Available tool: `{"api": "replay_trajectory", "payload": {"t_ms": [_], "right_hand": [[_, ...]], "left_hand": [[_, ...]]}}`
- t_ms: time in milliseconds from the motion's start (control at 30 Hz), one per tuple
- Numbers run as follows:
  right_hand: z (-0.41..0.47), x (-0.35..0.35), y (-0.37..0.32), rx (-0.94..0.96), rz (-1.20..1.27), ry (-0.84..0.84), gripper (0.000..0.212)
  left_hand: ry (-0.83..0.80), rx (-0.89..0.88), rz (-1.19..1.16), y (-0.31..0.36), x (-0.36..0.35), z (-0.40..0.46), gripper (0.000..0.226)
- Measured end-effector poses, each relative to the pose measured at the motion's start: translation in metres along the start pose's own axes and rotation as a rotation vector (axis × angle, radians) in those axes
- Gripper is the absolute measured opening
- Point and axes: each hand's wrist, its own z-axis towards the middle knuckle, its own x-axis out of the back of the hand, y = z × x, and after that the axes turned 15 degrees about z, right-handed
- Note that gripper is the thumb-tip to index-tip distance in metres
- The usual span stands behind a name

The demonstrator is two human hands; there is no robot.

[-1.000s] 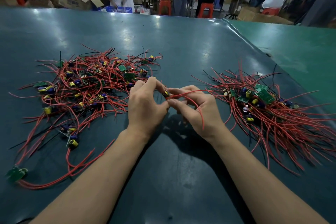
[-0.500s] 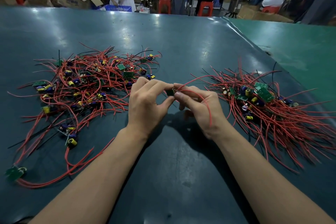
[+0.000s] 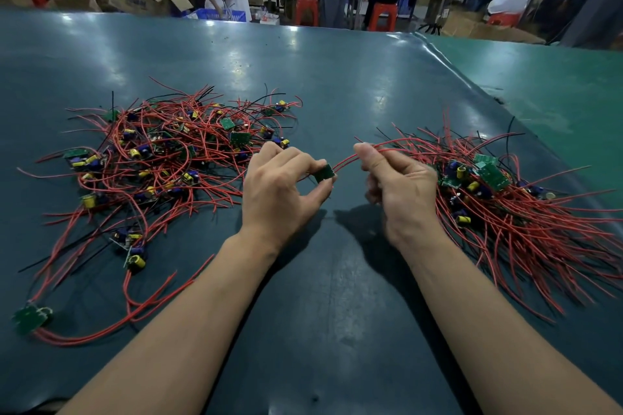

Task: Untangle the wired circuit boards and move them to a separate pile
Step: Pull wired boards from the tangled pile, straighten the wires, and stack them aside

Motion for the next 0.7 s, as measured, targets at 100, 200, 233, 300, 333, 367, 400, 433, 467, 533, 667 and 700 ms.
{"api": "replay_trajectory", "payload": {"t_ms": [100,200,233,300,333,367,400,433,467,533,667,700], "right_hand": [[0.006,0.005,-0.009,0.009,0.098,0.082,0.022],[0.008,0.009,-0.016,0.033,0.156,0.136,0.018],[0.008,0.009,-0.018,0.043,0.168,0.147,0.015],[0.007,0.009,-0.021,0.056,0.203,0.164,0.012],[0.007,0.009,-0.023,0.062,0.235,0.168,0.011],[0.006,0.010,-0.025,0.066,0.273,0.171,0.011],[0.006,0.010,-0.028,0.071,0.306,0.175,0.012],[0.006,0.010,-0.030,0.078,0.326,0.177,0.013],[0.006,0.009,-0.032,0.086,0.338,0.181,0.015],[0.007,0.013,-0.036,0.098,0.394,0.210,0.023],[0.013,0.022,-0.045,-0.023,0.488,0.224,0.044],[0.011,0.020,-0.041,-0.093,0.397,0.174,0.046]], "left_hand": [[0.018,0.012,0.022,-0.003,0.001,0.000,0.017],[0.023,0.022,0.037,-0.003,0.003,0.001,0.016],[0.020,0.022,0.034,-0.002,0.003,0.001,0.016],[0.009,0.029,0.022,-0.001,0.003,0.001,0.015],[0.002,0.036,0.016,-0.001,0.003,0.001,0.014],[-0.004,0.042,0.004,-0.001,0.003,0.001,0.014],[-0.002,0.043,-0.014,0.000,0.002,0.001,0.013],[0.008,0.040,-0.035,0.001,0.002,0.001,0.014],[0.020,0.043,-0.054,0.001,0.001,0.000,0.014],[0.028,0.101,-0.084,-0.001,0.000,0.001,0.013],[0.133,0.355,-0.247,-0.008,0.000,0.004,0.013],[0.165,0.397,-0.336,-0.007,0.001,0.007,0.013]]}}
